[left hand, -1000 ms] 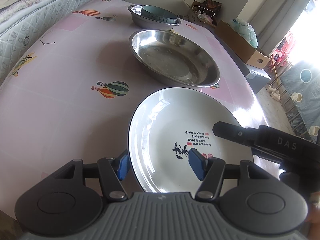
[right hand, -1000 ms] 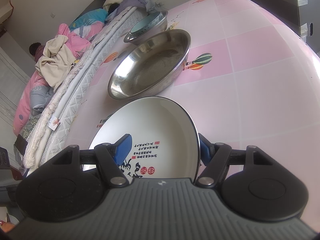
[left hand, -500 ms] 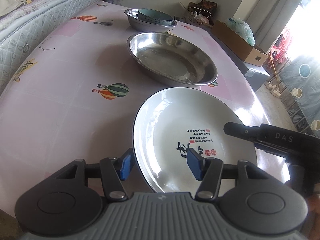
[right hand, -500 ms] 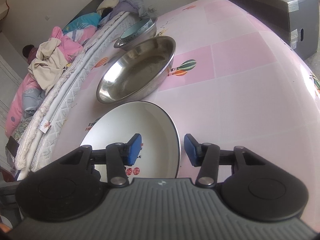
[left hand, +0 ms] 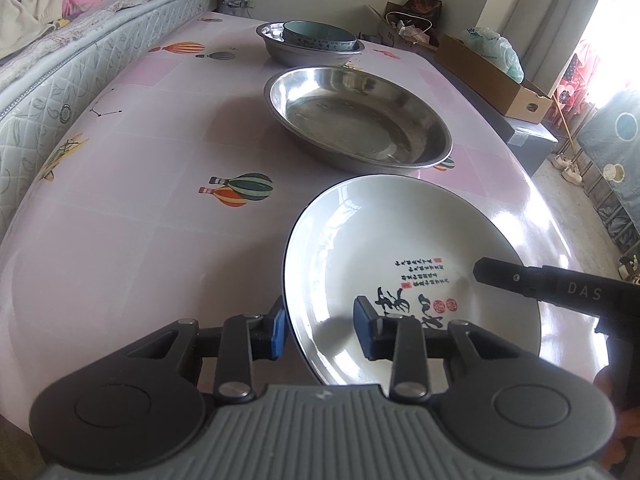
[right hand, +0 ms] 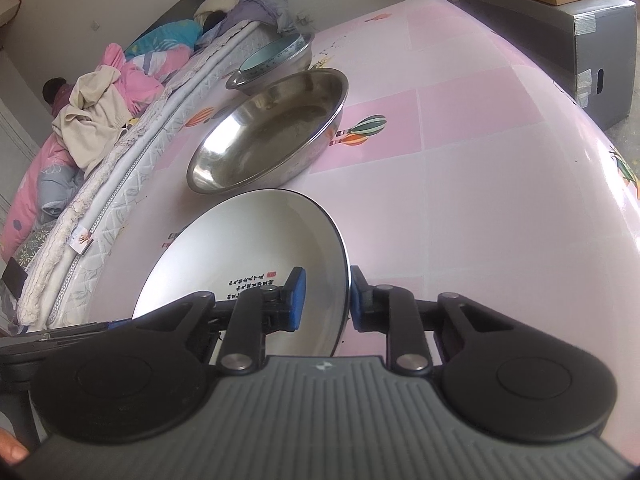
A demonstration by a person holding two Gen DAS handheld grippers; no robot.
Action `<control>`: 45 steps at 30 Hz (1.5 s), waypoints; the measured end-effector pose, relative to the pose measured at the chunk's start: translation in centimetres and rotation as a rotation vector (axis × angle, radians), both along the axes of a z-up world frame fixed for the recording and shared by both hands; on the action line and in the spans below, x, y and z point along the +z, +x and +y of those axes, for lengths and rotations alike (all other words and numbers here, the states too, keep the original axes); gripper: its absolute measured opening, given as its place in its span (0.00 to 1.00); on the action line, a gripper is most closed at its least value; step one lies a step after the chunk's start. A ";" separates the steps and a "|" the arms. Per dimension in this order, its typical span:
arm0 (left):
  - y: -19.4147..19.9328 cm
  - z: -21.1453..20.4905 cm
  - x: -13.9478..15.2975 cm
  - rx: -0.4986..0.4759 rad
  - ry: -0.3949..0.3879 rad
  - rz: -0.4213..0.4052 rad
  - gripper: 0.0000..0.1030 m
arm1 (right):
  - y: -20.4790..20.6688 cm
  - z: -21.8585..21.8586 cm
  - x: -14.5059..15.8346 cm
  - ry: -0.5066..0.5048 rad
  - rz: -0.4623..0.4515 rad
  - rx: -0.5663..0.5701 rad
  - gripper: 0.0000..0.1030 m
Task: Organize plates and bowls
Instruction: 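Lift the white plate with both grippers and carry it toward the bowl stack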
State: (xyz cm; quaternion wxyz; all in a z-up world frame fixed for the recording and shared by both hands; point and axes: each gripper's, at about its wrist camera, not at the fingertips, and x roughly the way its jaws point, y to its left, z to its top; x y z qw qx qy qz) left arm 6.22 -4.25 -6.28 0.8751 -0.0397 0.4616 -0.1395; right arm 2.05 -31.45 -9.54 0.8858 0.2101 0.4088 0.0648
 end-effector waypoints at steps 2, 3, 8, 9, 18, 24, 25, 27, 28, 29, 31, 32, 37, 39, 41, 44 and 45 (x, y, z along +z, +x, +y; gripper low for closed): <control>-0.1 0.0 0.0 -0.001 -0.003 0.006 0.33 | 0.0 -0.1 0.0 0.000 -0.001 -0.002 0.20; -0.2 0.0 0.1 -0.001 -0.007 0.010 0.33 | -0.1 -0.1 0.0 -0.001 -0.002 -0.003 0.20; -0.4 0.1 0.0 -0.008 -0.020 0.017 0.33 | -0.2 -0.2 -0.1 -0.004 -0.006 -0.006 0.20; -0.4 0.1 0.0 -0.009 -0.021 0.017 0.34 | -0.2 -0.2 -0.1 -0.005 -0.006 -0.006 0.20; 0.0 0.1 -0.1 -0.009 -0.020 0.017 0.34 | -0.2 -0.2 -0.1 -0.003 -0.007 -0.006 0.20; 0.4 -0.1 -0.1 -0.003 -0.009 0.015 0.34 | -0.2 -0.3 -0.1 0.000 -0.008 -0.008 0.20; 0.4 -0.1 -0.1 -0.003 -0.007 0.014 0.34 | -0.2 -0.3 -0.1 0.000 -0.008 -0.008 0.20; 0.6 -0.2 -0.1 -0.001 -0.005 0.014 0.34 | -0.2 -0.3 -0.1 0.000 -0.009 -0.008 0.20; 0.6 -0.2 -0.1 0.000 -0.003 0.013 0.35 | -0.2 -0.3 0.0 0.001 -0.009 -0.009 0.20; 0.7 -0.2 -0.1 0.000 -0.002 0.013 0.35 | -0.2 -0.3 0.0 0.001 -0.010 -0.009 0.20; 0.7 -0.3 -0.1 0.003 -0.003 0.012 0.36 | -0.2 -0.3 0.0 0.000 -0.012 -0.009 0.20; 0.8 -0.4 -0.2 0.004 -0.005 0.012 0.37 | -0.3 -0.3 0.0 -0.001 -0.014 -0.009 0.20; 0.9 -0.4 -0.1 0.005 -0.027 0.015 0.43 | -0.4 -0.1 0.0 -0.011 -0.027 -0.013 0.20; 1.0 -0.4 -0.2 0.009 -0.037 0.014 0.44 | -0.4 -0.1 -0.1 -0.008 -0.031 -0.014 0.21; 1.1 -0.2 -0.2 0.015 -0.050 0.015 0.44 | -0.3 -0.2 -0.2 0.007 -0.033 -0.015 0.23; 1.2 0.0 -0.2 0.024 -0.071 0.020 0.46 | -0.2 -0.6 -0.3 0.050 -0.023 -0.022 0.23; 1.2 0.0 -0.2 0.026 -0.074 0.020 0.46 | -0.1 -0.8 -0.4 0.069 -0.017 -0.025 0.23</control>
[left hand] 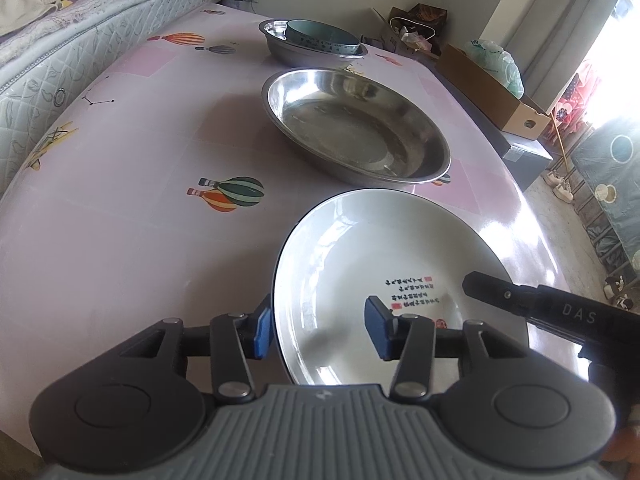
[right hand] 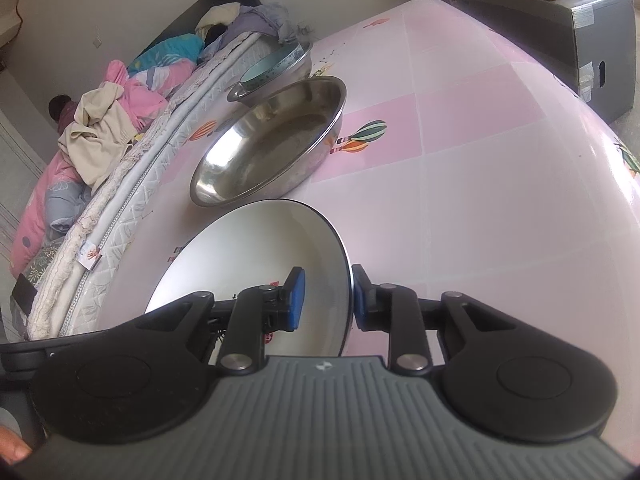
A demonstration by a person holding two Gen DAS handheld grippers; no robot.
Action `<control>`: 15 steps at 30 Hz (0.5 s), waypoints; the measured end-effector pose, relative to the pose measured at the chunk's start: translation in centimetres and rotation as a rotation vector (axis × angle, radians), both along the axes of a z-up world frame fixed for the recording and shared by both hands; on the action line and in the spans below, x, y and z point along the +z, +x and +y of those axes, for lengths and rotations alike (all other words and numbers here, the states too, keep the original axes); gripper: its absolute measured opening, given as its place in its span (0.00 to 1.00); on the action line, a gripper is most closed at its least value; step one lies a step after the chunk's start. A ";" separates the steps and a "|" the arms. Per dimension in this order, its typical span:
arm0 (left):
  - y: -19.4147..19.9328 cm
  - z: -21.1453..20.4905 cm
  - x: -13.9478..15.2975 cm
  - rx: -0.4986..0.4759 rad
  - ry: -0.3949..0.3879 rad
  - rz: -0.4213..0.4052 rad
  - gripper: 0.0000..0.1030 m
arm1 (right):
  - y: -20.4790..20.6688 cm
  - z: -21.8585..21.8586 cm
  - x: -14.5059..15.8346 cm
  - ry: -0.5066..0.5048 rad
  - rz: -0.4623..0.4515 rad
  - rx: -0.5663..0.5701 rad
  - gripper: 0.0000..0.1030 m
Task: Organize plates and bowls
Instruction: 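Lift the white plate with both grippers and carry it toward the bowl stack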
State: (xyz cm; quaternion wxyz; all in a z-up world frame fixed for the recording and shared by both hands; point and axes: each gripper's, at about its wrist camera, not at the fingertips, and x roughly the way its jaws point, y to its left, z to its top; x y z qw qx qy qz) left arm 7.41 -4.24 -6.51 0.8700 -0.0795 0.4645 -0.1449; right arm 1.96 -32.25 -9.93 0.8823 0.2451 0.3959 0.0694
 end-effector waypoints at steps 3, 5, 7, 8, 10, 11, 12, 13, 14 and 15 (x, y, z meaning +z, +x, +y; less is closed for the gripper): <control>0.0 0.1 0.0 0.003 -0.006 0.001 0.46 | 0.2 -0.5 -0.2 0.046 0.014 -0.010 0.24; 0.1 0.2 0.0 0.004 -0.011 0.001 0.46 | 0.3 -0.7 -0.3 0.076 0.018 -0.018 0.25; 0.1 0.3 -0.1 0.005 -0.021 0.003 0.46 | 0.3 -0.9 -0.4 0.103 0.021 -0.024 0.25; 0.2 0.4 -0.1 0.007 -0.027 0.005 0.46 | 0.2 -1.1 -0.6 0.125 0.022 -0.029 0.25; 0.2 0.6 -0.1 0.011 -0.038 0.008 0.46 | 0.1 -1.6 -1.0 0.175 0.027 -0.040 0.25; 0.2 0.8 -0.1 0.012 -0.045 0.009 0.46 | 0.1 -1.8 -1.2 0.202 0.029 -0.044 0.25; 0.2 0.9 -0.2 0.014 -0.050 0.011 0.46 | 0.0 -2.0 -1.4 0.224 0.031 -0.047 0.25; 0.3 1.0 -0.2 0.016 -0.054 0.012 0.46 | 0.0 -2.1 -1.5 0.241 0.032 -0.048 0.25; 0.3 1.1 -0.2 0.018 -0.059 0.012 0.46 | 0.0 -2.2 -1.6 0.256 0.034 -0.048 0.25; 0.4 1.2 -0.2 0.020 -0.063 0.013 0.46 | -0.1 -2.3 -1.7 0.266 0.034 -0.048 0.25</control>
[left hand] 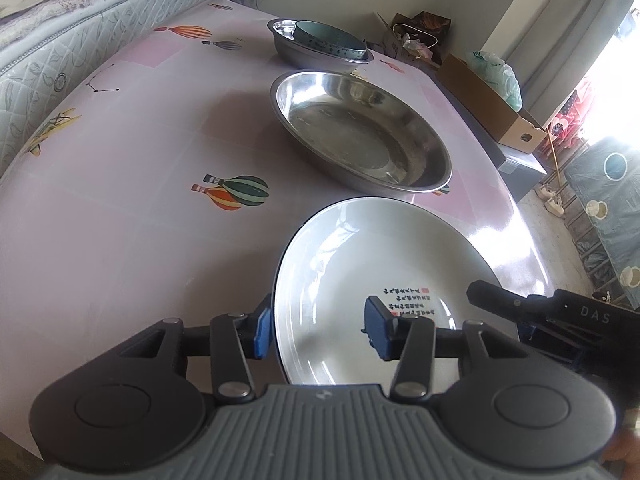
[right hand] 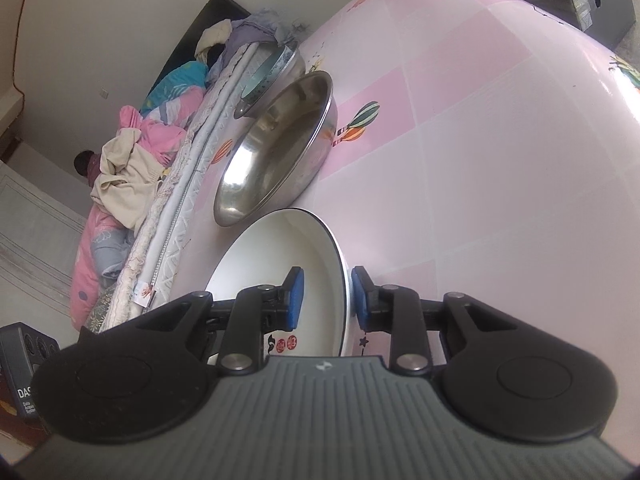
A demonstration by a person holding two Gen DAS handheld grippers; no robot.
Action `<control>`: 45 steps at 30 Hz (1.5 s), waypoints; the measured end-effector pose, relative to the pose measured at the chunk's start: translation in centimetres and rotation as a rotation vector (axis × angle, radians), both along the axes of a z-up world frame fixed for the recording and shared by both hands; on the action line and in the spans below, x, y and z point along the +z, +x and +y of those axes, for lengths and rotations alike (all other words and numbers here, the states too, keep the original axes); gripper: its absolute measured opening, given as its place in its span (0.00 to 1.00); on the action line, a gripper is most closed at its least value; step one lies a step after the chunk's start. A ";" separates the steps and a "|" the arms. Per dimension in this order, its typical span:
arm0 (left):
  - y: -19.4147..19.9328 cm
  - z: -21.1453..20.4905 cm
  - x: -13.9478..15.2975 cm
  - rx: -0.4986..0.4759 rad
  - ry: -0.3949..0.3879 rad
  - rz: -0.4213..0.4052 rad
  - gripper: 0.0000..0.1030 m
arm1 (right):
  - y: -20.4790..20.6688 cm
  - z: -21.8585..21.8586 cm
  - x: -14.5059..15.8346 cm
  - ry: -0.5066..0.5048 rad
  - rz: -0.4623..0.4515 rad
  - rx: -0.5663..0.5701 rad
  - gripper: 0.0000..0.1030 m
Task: Organize plates and bowls
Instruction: 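Lift the white plate with both grippers and carry it toward the bowl stack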
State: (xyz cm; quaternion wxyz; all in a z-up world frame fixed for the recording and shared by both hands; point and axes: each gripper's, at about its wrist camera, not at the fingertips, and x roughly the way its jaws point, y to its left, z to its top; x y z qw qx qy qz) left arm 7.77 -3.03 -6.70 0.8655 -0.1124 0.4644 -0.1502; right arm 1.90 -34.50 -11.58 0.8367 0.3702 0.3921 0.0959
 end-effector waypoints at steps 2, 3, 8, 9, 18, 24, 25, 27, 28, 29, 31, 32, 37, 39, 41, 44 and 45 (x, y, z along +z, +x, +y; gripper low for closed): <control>0.1 0.3 0.0 0.007 -0.010 0.001 0.46 | 0.0 0.0 -0.2 0.023 0.001 0.001 0.25; 0.1 0.4 0.0 0.011 -0.014 0.001 0.46 | 0.0 -0.1 -0.4 0.038 0.003 0.000 0.25; 0.1 1.0 -0.1 0.014 -0.041 0.005 0.45 | 0.3 -0.1 -1.0 0.096 0.010 -0.006 0.25; 0.1 1.0 -0.1 0.013 -0.042 0.005 0.45 | 0.3 0.0 -0.9 0.086 0.009 -0.003 0.25; -0.4 0.0 0.1 -0.003 0.085 -0.039 0.33 | 0.7 1.8 0.2 -0.096 -0.011 0.034 0.24; -1.2 -0.8 0.1 -0.019 0.173 -0.090 0.30 | 0.4 3.9 1.4 -0.302 -0.047 0.067 0.22; -1.2 -0.8 0.1 -0.020 0.175 -0.093 0.30 | 0.3 4.2 1.4 -0.332 -0.055 0.073 0.21; -1.2 -0.8 0.1 -0.022 0.183 -0.100 0.29 | 0.2 4.8 1.6 -0.390 -0.071 0.083 0.20; -1.2 -0.9 0.1 -0.024 0.189 -0.104 0.30 | 0.1 5.0 1.6 -0.418 -0.078 0.090 0.19; -1.3 -1.0 0.1 -0.027 0.197 -0.108 0.30 | 0.1 5.3 1.6 -0.444 -0.088 0.098 0.20; -1.3 -1.3 0.1 -0.035 0.212 -0.113 0.32 | -0.1 5.4 1.6 -0.473 -0.104 0.109 0.20; -1.3 -1.3 0.2 -0.040 0.218 -0.113 0.32 | -0.2 5.4 1.6 -0.480 -0.110 0.112 0.20; -1.4 -1.5 0.2 -0.043 0.225 -0.096 0.35 | -0.6 5.2 1.7 -0.483 -0.118 0.124 0.20; -1.4 -1.6 0.2 -0.041 0.231 -0.095 0.35 | -0.7 5.1 1.7 -0.482 -0.121 0.126 0.21; -1.4 -1.7 0.3 -0.035 0.231 -0.088 0.36 | -0.8 5.1 1.7 -0.488 -0.125 0.129 0.22; -1.4 -2.1 0.3 -0.017 0.250 -0.086 0.37 | -0.9 5.7 1.7 -0.515 -0.137 0.134 0.25; -1.4 -2.2 0.4 -0.013 0.256 -0.087 0.37 | -1.0 5.9 1.8 -0.526 -0.140 0.132 0.26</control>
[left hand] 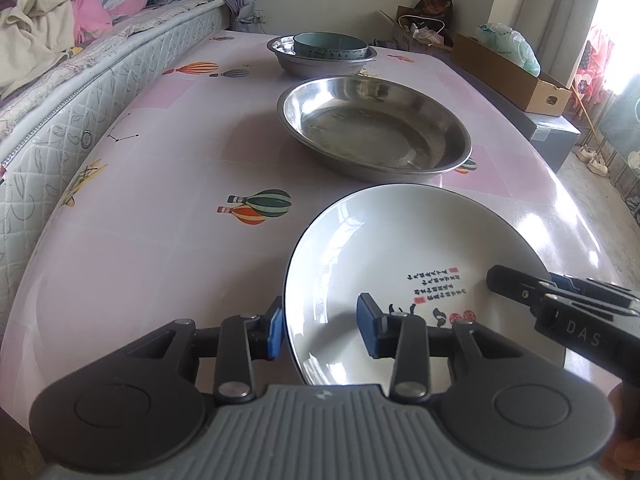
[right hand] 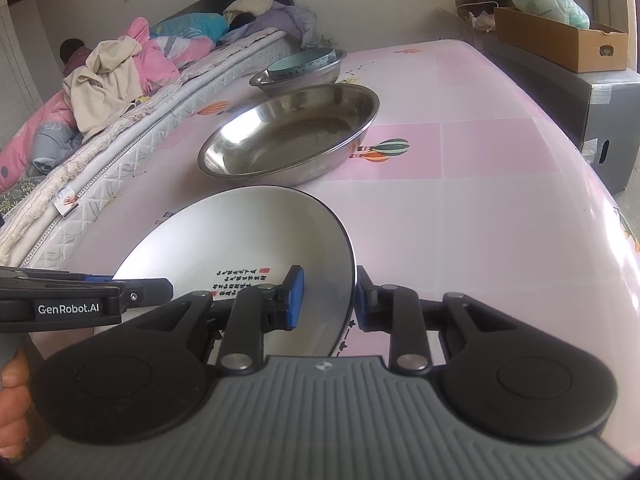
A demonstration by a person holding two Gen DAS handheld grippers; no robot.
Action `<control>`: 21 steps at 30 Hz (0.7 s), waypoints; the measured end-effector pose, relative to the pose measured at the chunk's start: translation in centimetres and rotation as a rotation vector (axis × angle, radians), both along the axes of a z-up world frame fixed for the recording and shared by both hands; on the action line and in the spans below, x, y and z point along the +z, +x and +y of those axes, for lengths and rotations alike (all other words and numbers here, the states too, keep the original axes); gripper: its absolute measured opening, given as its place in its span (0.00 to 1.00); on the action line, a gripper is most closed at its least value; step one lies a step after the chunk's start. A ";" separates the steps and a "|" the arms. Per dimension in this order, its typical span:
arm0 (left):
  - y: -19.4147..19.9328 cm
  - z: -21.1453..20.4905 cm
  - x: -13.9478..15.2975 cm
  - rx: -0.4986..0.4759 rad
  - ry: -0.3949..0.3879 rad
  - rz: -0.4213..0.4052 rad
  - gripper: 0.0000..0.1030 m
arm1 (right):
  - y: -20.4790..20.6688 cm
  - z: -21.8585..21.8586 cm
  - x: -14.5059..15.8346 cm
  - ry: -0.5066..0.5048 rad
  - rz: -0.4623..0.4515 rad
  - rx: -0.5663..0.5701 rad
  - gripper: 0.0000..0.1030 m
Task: Organize plates and bowls
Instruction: 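Lift the white plate with both grippers and carry it toward the bowl stack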
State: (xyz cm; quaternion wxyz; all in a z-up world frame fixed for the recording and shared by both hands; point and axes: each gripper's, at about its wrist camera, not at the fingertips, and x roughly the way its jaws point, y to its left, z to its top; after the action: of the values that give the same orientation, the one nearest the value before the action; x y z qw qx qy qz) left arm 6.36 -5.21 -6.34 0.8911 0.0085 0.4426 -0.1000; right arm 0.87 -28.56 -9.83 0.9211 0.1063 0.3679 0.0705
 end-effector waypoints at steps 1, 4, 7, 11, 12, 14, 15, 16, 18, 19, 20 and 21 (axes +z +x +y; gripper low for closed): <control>0.0 -0.1 0.0 0.005 0.007 -0.001 0.37 | -0.1 0.2 0.0 -0.012 -0.003 -0.001 0.27; -0.1 -0.4 0.2 0.019 0.023 0.001 0.37 | -0.2 0.5 0.2 -0.027 -0.004 -0.010 0.27; -0.1 -0.4 0.3 0.024 0.019 0.007 0.36 | -0.4 0.6 0.3 -0.027 -0.003 -0.021 0.27; -0.3 -0.3 0.5 0.028 0.019 0.005 0.36 | -0.8 0.5 0.6 -0.022 -0.011 -0.025 0.27; -0.4 -0.3 0.6 0.029 0.016 0.004 0.36 | -0.8 0.5 0.7 -0.024 -0.014 -0.026 0.27; -0.4 -0.2 0.7 0.031 0.010 0.004 0.36 | -0.9 0.5 0.8 -0.026 -0.017 -0.024 0.27; -0.4 -0.2 0.8 0.032 0.006 0.004 0.36 | -0.9 0.5 0.9 -0.025 -0.017 -0.025 0.27; -0.5 -0.1 0.8 0.034 0.002 0.005 0.36 | -0.9 0.4 0.9 -0.024 -0.018 -0.026 0.27; -0.6 0.0 1.0 0.035 -0.001 0.002 0.36 | -1.0 0.5 1.0 -0.024 -0.022 -0.027 0.27; -0.6 0.0 1.1 0.036 -0.002 0.000 0.36 | -1.1 0.5 1.1 -0.023 -0.025 -0.027 0.27; -0.7 0.0 1.2 0.038 -0.004 -0.002 0.36 | -1.2 0.5 1.2 -0.023 -0.027 -0.027 0.27; -0.7 0.1 1.3 0.039 -0.006 -0.004 0.36 | -1.3 0.5 1.3 -0.023 -0.030 -0.027 0.27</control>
State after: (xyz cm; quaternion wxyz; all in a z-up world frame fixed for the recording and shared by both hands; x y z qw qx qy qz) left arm 5.69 -5.13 -5.04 0.8938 -0.0026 0.4405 -0.0838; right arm -0.40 -28.05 -8.52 0.9286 0.0995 0.3532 0.0556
